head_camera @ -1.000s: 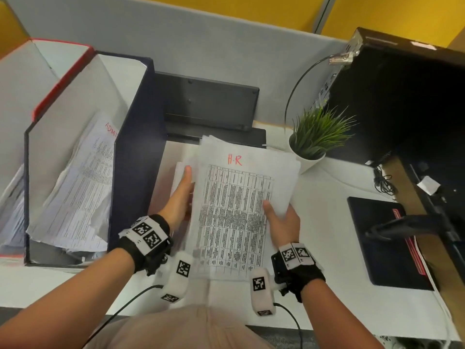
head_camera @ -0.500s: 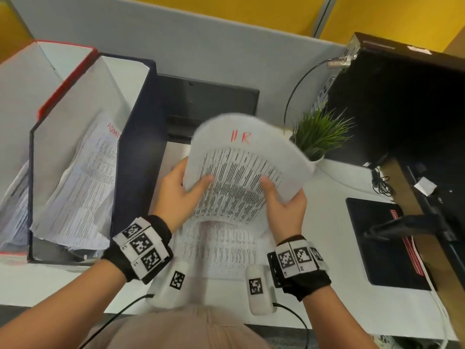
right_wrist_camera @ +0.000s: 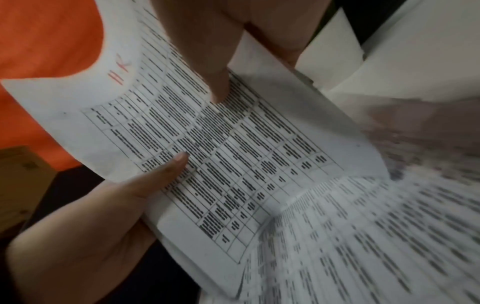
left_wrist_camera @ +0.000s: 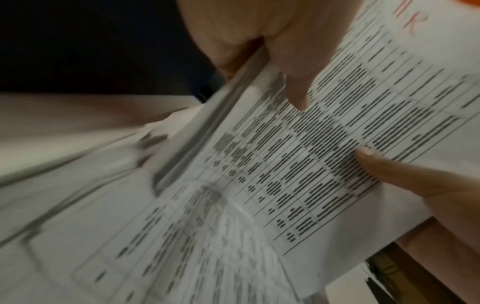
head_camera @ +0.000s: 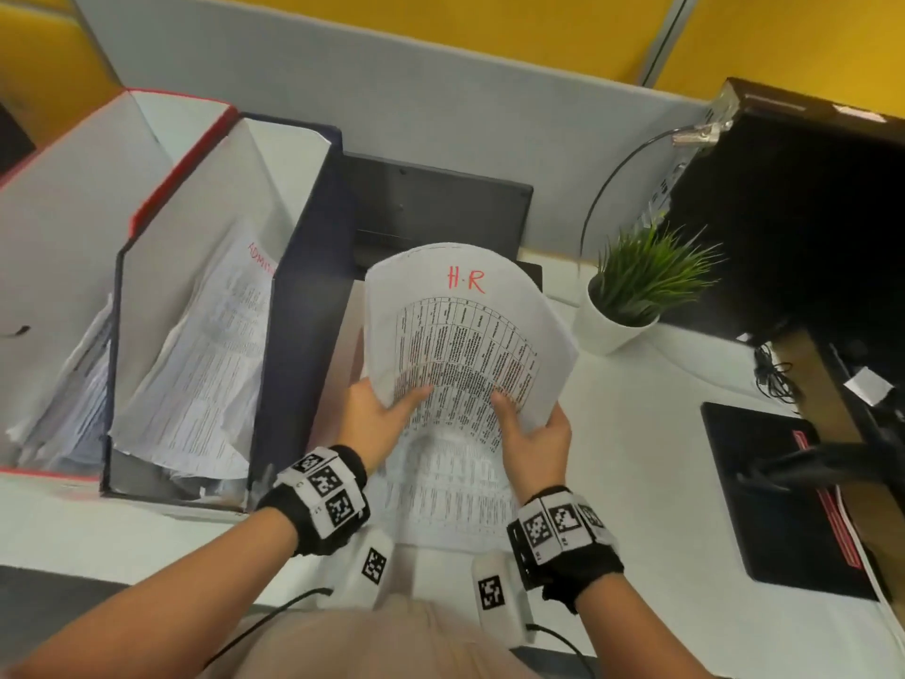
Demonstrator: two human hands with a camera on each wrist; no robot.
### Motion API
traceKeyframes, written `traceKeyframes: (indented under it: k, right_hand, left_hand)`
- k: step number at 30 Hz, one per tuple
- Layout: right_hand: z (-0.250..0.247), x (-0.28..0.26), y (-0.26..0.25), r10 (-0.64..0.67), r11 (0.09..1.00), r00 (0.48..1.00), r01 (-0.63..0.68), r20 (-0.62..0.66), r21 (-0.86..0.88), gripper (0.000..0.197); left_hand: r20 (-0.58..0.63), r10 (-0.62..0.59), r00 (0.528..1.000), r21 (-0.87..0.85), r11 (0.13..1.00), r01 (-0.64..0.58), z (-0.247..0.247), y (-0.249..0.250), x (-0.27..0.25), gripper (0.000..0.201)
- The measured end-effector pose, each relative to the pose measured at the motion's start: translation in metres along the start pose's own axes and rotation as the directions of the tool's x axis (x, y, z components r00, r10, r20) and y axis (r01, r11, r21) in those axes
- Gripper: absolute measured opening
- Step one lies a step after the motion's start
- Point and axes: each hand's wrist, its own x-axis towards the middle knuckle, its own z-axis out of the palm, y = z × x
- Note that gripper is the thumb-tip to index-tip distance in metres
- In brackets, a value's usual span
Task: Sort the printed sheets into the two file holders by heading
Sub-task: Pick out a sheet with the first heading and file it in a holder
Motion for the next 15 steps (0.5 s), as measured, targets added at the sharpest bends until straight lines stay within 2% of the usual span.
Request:
traceKeyframes:
  k: [4,7,8,10,12,15]
  right_hand:
    - [0.005,0.008,-0.008,-0.040,0.998,0.999,0.040,0.005,0.040,0.024]
    - [0.007,0.015,-0.025,-0.142,0.988,0.990,0.140,0.023,0.069,0.032]
    - [0.008,0.017,-0.030,-0.188,0.982,0.980,0.185,0.061,0.048,0.036]
    - [0.007,0.020,-0.034,-0.254,0.964,0.952,0.263,0.170,-0.036,0.042]
    - [0.003,0.024,-0.026,-0.219,0.953,0.944,0.261,0.245,-0.153,0.048]
    - [-0.008,0.024,-0.004,-0.106,0.925,0.965,0.184,0.241,-0.333,0.056]
  left_hand:
    - [-0.107,-0.020,0.994,-0.020,1.000,0.018,-0.007,0.012,0.005,0.022]
    - [-0.122,0.055,0.991,0.025,0.998,-0.052,-0.027,0.053,0.017,0.025]
    - [-0.118,0.106,0.987,0.061,0.993,-0.099,-0.038,0.068,0.020,0.030]
    - [-0.113,0.156,0.981,0.137,0.981,-0.141,-0.067,0.097,0.026,0.023]
    - [-0.130,0.141,0.981,0.149,0.981,-0.121,-0.101,0.119,0.029,0.017]
    - [-0.195,0.066,0.979,0.168,0.985,-0.033,-0.157,0.141,0.031,0.027]
